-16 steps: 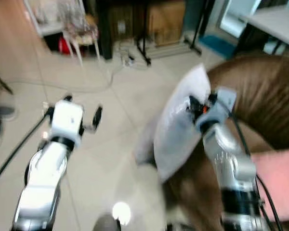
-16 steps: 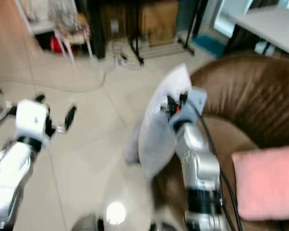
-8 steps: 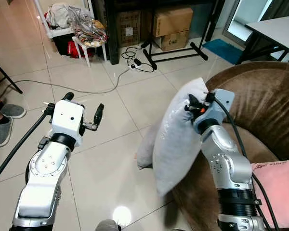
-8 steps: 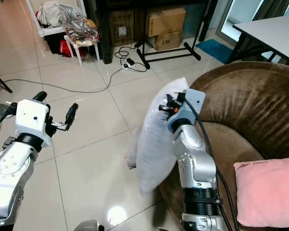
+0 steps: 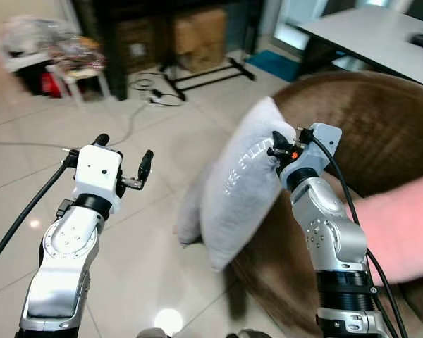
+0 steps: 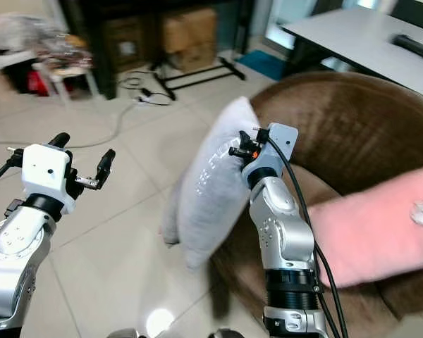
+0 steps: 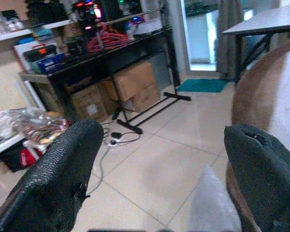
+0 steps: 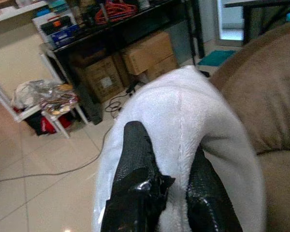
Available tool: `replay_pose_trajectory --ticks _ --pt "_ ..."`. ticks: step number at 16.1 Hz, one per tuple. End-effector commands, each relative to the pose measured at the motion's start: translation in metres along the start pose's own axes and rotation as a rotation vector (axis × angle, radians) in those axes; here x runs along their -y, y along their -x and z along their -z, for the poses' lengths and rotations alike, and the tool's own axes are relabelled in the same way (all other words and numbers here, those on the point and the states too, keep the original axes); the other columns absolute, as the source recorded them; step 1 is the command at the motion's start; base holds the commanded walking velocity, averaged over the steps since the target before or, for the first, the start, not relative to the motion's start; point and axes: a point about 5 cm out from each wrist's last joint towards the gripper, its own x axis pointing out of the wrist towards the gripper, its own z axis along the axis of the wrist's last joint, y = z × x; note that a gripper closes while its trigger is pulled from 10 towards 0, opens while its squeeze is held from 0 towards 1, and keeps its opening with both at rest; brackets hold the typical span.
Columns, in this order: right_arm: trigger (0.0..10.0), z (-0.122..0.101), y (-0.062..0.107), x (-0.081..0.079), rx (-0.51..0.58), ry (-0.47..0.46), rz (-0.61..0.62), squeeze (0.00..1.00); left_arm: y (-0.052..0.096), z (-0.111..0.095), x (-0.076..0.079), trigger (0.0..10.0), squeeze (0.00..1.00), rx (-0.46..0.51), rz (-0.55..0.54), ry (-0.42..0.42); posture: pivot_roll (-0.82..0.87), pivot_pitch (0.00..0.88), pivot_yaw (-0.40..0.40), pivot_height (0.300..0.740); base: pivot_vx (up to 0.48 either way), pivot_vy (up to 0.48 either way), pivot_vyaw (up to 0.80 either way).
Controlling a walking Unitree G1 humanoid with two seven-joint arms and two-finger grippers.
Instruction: Move the pillow to the sofa from floor
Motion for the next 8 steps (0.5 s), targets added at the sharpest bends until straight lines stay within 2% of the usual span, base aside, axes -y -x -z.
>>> replay_pose_trajectory --ticks 1,7,8 --pt "10.0 -0.0127 -0.0026 -0.0062 0.055 -0.01 -0.027 0.0 0.0003 -0.0001 0.0008 10.0 0.0 0.004 0.008 0.006 0.14 0.0 -0.057 0.74 0.0 0.0 -0.8" --pt "10.0 -0.0104 -0.0034 -0.0086 0.044 -0.01 -0.042 0.0 0.0026 0.0008 0.0004 10.0 0.0 0.005 0.011 0.011 0.15 0.0 -0.063 0.74 0.0 0.0 -0.8" --pt "10.0 -0.0098 -0.0036 -0.0093 0.042 -0.008 -0.046 0.0 0.003 0.0009 0.0002 10.0 0.0 0.006 0.011 0.013 0.15 0.0 -0.066 0.74 0.255 0.0 -0.8"
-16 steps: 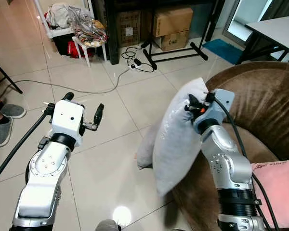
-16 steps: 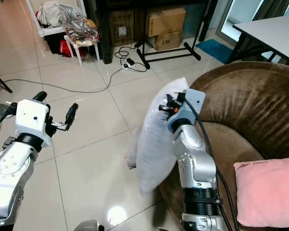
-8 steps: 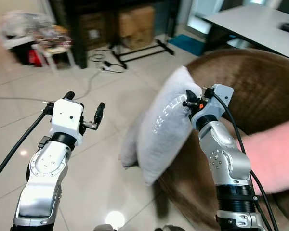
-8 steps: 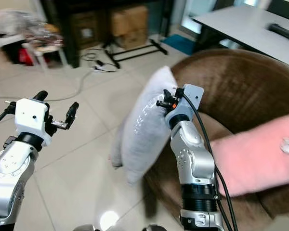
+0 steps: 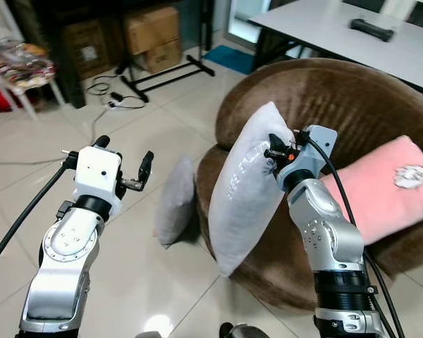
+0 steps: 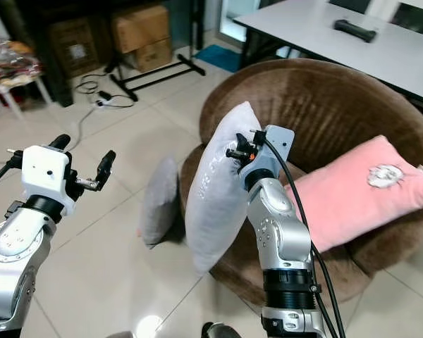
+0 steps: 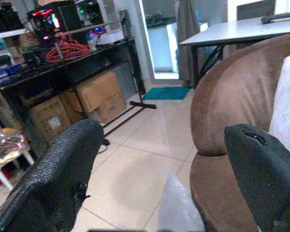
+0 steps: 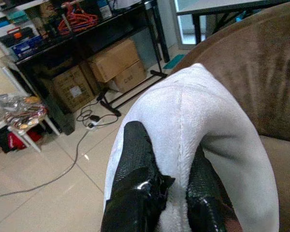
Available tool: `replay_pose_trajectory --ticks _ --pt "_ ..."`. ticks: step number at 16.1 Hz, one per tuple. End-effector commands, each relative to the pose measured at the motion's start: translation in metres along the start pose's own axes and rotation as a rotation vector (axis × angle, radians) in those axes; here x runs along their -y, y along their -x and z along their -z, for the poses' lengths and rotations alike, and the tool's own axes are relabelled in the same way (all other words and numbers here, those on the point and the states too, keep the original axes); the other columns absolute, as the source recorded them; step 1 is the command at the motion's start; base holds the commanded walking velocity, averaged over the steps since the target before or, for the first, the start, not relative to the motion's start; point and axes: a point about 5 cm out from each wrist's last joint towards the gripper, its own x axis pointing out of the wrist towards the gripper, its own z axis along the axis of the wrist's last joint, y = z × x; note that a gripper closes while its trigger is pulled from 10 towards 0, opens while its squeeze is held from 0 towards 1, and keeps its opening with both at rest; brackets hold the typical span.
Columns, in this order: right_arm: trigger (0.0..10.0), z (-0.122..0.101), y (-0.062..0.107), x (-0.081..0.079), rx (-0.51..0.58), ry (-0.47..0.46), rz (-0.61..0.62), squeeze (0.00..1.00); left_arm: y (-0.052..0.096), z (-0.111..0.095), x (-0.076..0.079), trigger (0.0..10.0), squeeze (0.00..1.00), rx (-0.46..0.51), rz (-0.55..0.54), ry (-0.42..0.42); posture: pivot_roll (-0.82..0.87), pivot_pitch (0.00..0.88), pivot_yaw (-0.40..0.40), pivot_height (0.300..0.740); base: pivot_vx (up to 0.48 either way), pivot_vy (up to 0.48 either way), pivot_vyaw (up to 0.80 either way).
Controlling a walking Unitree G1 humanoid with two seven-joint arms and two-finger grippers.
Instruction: Move the pillow to the sofa from floor
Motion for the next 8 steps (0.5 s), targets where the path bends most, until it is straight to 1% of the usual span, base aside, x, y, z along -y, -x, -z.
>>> replay_pose_trajectory --ticks 1,8 --pt "10.0 -0.0136 -0.0029 -0.0084 0.057 0.002 -0.044 0.0 0.0018 -0.0007 -0.0003 10.0 0.0 0.008 0.006 -0.002 0.15 0.0 -0.066 0.74 0.262 0.0 -0.8" --pt "10.0 -0.0119 -0.0039 -0.0122 0.049 0.013 -0.063 0.0 0.0029 -0.0009 0.0002 10.0 0.0 0.011 0.004 0.004 0.15 0.0 -0.076 0.74 0.284 0.0 -0.8"
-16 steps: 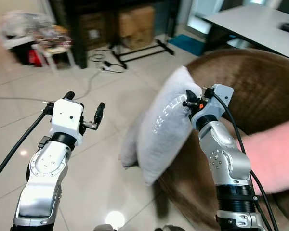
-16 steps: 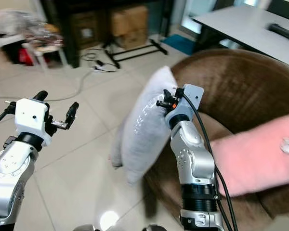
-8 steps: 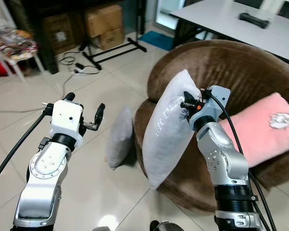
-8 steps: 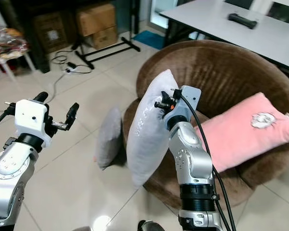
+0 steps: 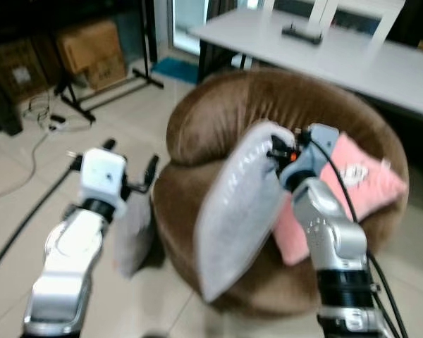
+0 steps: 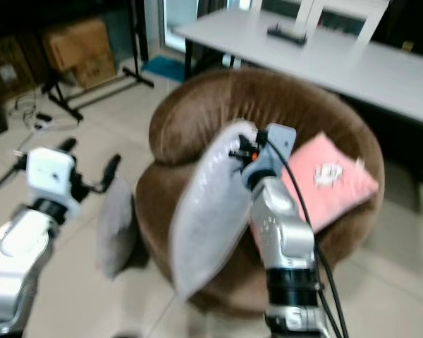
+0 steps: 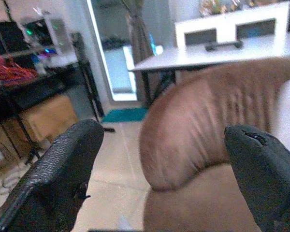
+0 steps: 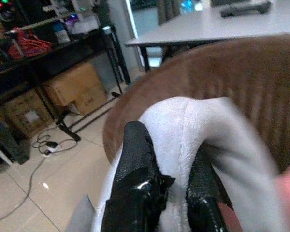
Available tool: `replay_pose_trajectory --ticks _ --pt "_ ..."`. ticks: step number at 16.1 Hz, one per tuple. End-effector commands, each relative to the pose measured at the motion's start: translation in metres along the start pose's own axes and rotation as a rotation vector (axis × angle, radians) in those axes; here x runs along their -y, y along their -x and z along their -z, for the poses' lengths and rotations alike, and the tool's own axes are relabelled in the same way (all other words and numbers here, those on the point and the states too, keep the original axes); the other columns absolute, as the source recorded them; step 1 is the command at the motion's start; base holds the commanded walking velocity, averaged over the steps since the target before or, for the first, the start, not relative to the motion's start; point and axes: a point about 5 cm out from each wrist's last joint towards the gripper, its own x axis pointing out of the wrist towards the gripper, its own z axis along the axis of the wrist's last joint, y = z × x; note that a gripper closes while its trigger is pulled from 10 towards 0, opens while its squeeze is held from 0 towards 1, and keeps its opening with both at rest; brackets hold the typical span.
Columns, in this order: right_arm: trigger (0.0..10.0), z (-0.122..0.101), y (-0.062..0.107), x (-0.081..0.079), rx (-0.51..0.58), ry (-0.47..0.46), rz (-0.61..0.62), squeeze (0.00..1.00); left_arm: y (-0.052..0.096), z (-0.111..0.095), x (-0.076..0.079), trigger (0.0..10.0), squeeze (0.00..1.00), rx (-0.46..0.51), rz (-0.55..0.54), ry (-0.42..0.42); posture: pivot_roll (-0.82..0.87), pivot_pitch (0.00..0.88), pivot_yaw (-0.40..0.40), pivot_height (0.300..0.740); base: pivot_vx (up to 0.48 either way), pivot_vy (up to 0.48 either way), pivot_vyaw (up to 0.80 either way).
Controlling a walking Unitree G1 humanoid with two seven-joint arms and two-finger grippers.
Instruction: Move the pillow to the sofa from floor
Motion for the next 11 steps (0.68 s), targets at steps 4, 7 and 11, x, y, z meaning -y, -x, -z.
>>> replay_pose_trajectory --ticks 4,7,11 --pt "10.0 -0.01 -0.002 -0.011 0.047 0.011 -0.051 0.0 0.001 0.0 -0.001 10.0 0.0 0.0 -0.008 -0.001 0.16 0.0 -0.079 0.74 0.306 0.0 -0.8" --pt "10.0 -0.01 -0.001 -0.026 0.041 0.016 -0.183 0.0 0.002 -0.001 -0.002 10.0 0.0 0.017 -0.022 -0.018 0.16 0.0 -0.079 0.74 0.188 0.0 0.0" --pt "10.0 -0.021 -0.002 -0.049 0.062 0.005 -0.395 0.0 0.001 0.0 -0.003 10.0 0.0 0.002 -0.03 -0.04 0.16 0.0 -0.075 0.74 0.0 0.0 0.0"
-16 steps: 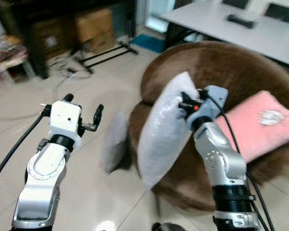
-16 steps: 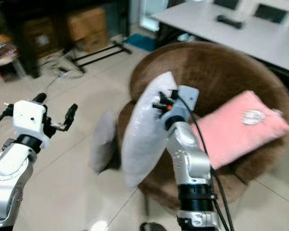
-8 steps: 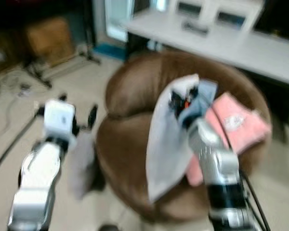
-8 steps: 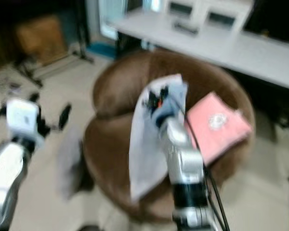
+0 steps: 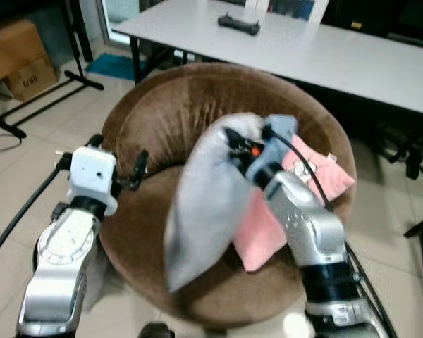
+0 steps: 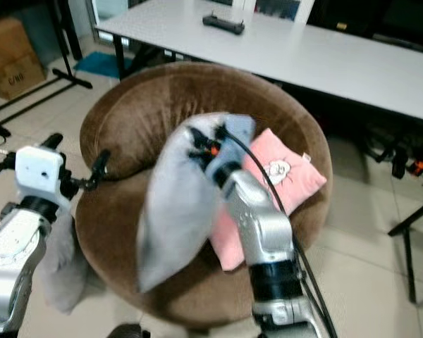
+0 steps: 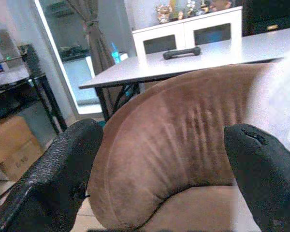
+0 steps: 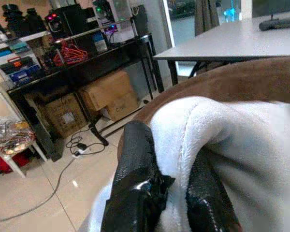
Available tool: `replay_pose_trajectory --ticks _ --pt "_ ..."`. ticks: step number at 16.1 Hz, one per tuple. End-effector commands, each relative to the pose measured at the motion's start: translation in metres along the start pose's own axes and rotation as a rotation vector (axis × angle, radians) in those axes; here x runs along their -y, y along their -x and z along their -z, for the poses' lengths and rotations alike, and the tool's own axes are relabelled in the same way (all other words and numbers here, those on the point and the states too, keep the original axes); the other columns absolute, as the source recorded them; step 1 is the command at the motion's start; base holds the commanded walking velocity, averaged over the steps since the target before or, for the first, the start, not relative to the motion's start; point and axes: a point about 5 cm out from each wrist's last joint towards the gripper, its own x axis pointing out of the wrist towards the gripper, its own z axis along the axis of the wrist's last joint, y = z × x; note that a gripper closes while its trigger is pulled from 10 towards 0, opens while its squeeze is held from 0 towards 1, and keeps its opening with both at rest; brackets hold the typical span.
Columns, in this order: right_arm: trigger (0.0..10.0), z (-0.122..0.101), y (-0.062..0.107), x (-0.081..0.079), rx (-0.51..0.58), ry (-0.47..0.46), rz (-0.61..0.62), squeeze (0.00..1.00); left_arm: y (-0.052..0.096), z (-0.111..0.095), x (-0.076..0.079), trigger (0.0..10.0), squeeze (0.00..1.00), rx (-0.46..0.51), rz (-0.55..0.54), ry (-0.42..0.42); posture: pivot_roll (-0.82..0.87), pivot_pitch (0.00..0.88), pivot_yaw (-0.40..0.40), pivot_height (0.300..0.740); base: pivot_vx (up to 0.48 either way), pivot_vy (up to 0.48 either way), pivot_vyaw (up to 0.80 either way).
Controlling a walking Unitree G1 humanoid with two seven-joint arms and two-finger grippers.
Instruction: Move the pillow to the sofa from floor
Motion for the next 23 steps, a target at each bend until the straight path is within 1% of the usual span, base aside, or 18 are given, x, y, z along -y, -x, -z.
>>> replay_pose_trajectory --ticks 1,2,3,5,7,8,9,11,13,14,15,16,17,18,20,21,22,23 --pt "10.0 -0.017 -0.001 -0.002 0.067 0.005 -0.028 0.0 0.001 0.001 0.0 10.0 0.0 -0.011 -0.003 -0.01 0.16 0.0 -0.076 0.74 0.0 0.0 0.0" --pt "10.0 -0.022 -0.007 -0.004 0.07 -0.004 -0.066 0.0 0.002 0.002 -0.002 10.0 0.0 -0.018 -0.004 -0.019 0.16 0.0 -0.075 0.74 0.0 0.0 0.0" --pt "10.0 -0.026 -0.019 -0.011 0.057 0.016 -0.135 0.0 0.004 0.007 -0.005 10.0 0.0 -0.046 0.007 -0.043 0.17 0.0 -0.072 0.74 0.0 0.0 0.0" --pt "10.0 -0.029 -0.032 -0.017 0.039 0.045 -0.168 0.0 0.006 0.012 -0.006 10.0 0.0 -0.086 0.047 -0.06 0.17 0.0 -0.072 0.74 0.0 0.0 0.0" --pt "10.0 -0.03 -0.046 -0.023 0.045 0.028 -0.181 0.0 0.014 0.024 -0.003 10.0 0.0 -0.172 0.134 -0.067 0.18 0.0 -0.074 0.74 0.0 0.0 0.0" --pt "10.0 -0.028 -0.056 -0.025 0.037 0.012 -0.168 0.0 0.021 0.03 -0.002 10.0 0.0 -0.222 0.18 -0.072 0.18 0.0 -0.077 0.74 0.0 0.0 0.0" --pt "10.0 -0.023 -0.065 -0.029 0.023 -0.038 -0.162 0.0 0.028 0.034 -0.003 10.0 0.0 -0.259 0.214 -0.084 0.19 0.0 -0.082 0.74 0.0 0.0 0.0" --pt "10.0 -0.013 -0.078 -0.037 -0.017 -0.118 -0.195 0.0 0.036 0.039 -0.009 10.0 0.0 -0.309 0.216 -0.092 0.19 0.0 -0.082 0.74 0.0 0.0 0.0" --pt "10.0 -0.013 -0.085 -0.051 -0.026 -0.111 -0.266 0.0 0.039 0.038 -0.011 10.0 0.0 -0.315 0.22 -0.096 0.22 0.0 -0.095 0.74 0.0 0.0 0.0" --pt "10.0 -0.016 -0.087 -0.06 -0.019 -0.142 -0.309 0.0 0.04 0.037 -0.011 10.0 0.0 -0.318 0.225 -0.095 0.22 0.0 -0.098 0.74 0.0 0.0 0.0" --pt "10.0 -0.017 -0.089 -0.064 -0.016 -0.158 -0.325 0.0 0.041 0.037 -0.011 10.0 0.0 -0.319 0.228 -0.094 0.22 0.0 -0.101 0.74 0.0 0.0 0.0" --pt "10.0 -0.016 -0.091 -0.071 -0.019 -0.186 -0.352 0.0 0.042 0.036 -0.01 10.0 0.0 -0.321 0.234 -0.089 0.22 0.0 -0.105 0.74 0.0 0.0 0.0" --pt "10.0 -0.014 -0.092 -0.077 -0.025 -0.209 -0.373 0.0 0.043 0.036 -0.008 10.0 0.0 -0.323 0.24 -0.083 0.22 0.0 -0.105 0.74 0.0 0.0 0.0" --pt "10.0 -0.011 -0.093 -0.081 -0.031 -0.218 -0.378 0.0 0.043 0.036 -0.007 10.0 0.0 -0.324 0.246 -0.081 0.22 0.0 -0.106 0.74 0.0 0.0 0.0" --pt "10.0 -0.005 -0.094 -0.08 -0.05 -0.209 -0.35 0.0 0.044 0.036 -0.006 10.0 0.0 -0.329 0.252 -0.078 0.22 0.0 -0.106 0.74 0.0 0.0 0.0" --pt "10.0 0.0 -0.095 -0.073 -0.063 -0.204 -0.284 0.0 0.044 0.036 -0.006 10.0 0.0 -0.331 0.253 -0.076 0.22 0.0 -0.106 0.74 0.0 0.0 0.0" --pt "10.0 0.005 -0.095 -0.064 -0.076 -0.228 -0.213 0.0 0.045 0.036 -0.005 10.0 0.0 -0.333 0.255 -0.074 0.22 0.0 -0.106 0.74 0.0 0.0 0.0" --pt "10.0 0.011 -0.093 -0.05 -0.087 -0.235 -0.12 0.0 0.045 0.036 -0.004 10.0 0.0 -0.335 0.259 -0.072 0.22 0.0 -0.106 0.74 0.0 0.0 0.0"
